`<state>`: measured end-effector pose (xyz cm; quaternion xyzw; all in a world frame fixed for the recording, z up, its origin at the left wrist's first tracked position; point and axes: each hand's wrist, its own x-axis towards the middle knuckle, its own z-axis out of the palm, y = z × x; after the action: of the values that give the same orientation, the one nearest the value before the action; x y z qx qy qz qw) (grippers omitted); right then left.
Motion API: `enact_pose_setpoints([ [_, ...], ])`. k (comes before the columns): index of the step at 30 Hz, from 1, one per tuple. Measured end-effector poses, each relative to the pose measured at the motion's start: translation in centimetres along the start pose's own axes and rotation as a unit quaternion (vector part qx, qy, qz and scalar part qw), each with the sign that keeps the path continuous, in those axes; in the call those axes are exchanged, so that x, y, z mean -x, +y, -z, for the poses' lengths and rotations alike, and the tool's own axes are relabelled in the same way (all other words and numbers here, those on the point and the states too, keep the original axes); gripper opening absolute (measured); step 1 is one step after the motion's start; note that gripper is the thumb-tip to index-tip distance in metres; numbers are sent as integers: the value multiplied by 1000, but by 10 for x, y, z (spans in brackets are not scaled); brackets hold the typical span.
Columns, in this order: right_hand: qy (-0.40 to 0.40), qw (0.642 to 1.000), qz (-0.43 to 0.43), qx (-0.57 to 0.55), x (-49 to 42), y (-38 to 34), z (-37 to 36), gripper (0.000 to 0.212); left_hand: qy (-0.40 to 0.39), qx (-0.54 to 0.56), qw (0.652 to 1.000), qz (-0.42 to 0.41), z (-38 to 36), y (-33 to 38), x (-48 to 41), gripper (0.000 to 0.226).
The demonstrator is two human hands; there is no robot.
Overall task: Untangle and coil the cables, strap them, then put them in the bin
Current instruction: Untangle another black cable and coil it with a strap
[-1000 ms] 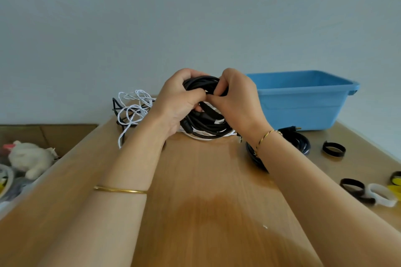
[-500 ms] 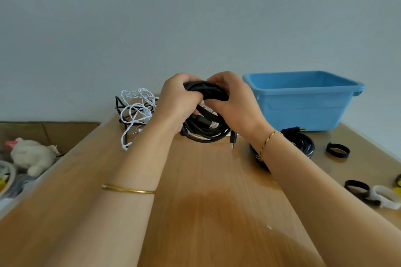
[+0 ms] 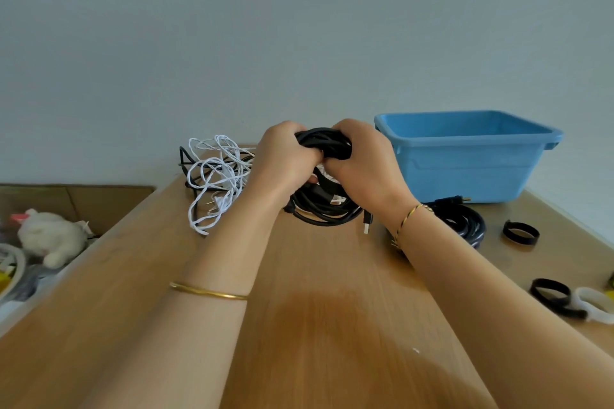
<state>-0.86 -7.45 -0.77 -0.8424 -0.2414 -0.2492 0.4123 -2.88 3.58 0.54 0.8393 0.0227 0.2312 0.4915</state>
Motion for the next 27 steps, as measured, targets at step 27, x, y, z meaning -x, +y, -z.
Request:
enact_pose_setpoints([
  [27, -63, 967, 121, 213, 3, -16, 19, 17, 136, 92, 986, 31, 3, -15, -9, 25],
])
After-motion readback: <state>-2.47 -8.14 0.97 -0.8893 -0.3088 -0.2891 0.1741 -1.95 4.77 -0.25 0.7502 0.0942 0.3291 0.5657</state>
